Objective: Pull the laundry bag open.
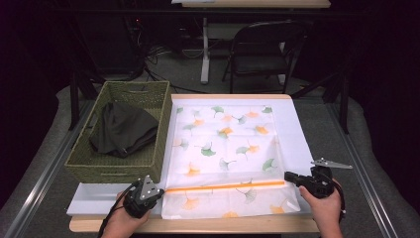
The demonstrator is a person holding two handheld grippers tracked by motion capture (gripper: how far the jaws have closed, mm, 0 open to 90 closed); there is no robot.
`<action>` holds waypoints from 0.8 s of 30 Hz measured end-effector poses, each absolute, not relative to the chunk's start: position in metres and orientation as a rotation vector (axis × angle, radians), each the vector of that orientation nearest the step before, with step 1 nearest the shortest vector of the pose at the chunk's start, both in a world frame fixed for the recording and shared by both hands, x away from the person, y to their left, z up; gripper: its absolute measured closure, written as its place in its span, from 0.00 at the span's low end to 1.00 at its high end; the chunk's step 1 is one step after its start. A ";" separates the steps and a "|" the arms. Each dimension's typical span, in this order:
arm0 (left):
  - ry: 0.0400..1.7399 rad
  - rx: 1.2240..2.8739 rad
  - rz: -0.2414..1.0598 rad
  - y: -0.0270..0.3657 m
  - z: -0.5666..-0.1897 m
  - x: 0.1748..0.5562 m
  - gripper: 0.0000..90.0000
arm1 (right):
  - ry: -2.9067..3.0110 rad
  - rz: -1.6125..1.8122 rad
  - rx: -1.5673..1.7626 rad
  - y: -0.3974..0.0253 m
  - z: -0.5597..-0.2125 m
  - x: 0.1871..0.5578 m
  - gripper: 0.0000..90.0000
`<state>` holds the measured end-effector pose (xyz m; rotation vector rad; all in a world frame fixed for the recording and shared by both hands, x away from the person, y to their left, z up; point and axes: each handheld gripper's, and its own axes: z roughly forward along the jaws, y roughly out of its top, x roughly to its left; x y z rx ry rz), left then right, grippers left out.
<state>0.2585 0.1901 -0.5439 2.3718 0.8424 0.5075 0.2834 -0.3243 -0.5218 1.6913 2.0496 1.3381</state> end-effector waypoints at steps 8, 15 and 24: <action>0.866 2.336 0.489 0.194 -0.547 0.259 1.00 | 2.081 1.304 1.703 -0.318 -0.528 0.285 0.95; 0.901 2.319 0.468 0.193 -0.551 0.259 1.00 | 2.118 1.244 1.705 -0.315 -0.536 0.286 0.93; 0.951 2.287 0.415 0.200 -0.552 0.261 0.92 | 2.129 1.162 1.739 -0.316 -0.542 0.287 0.81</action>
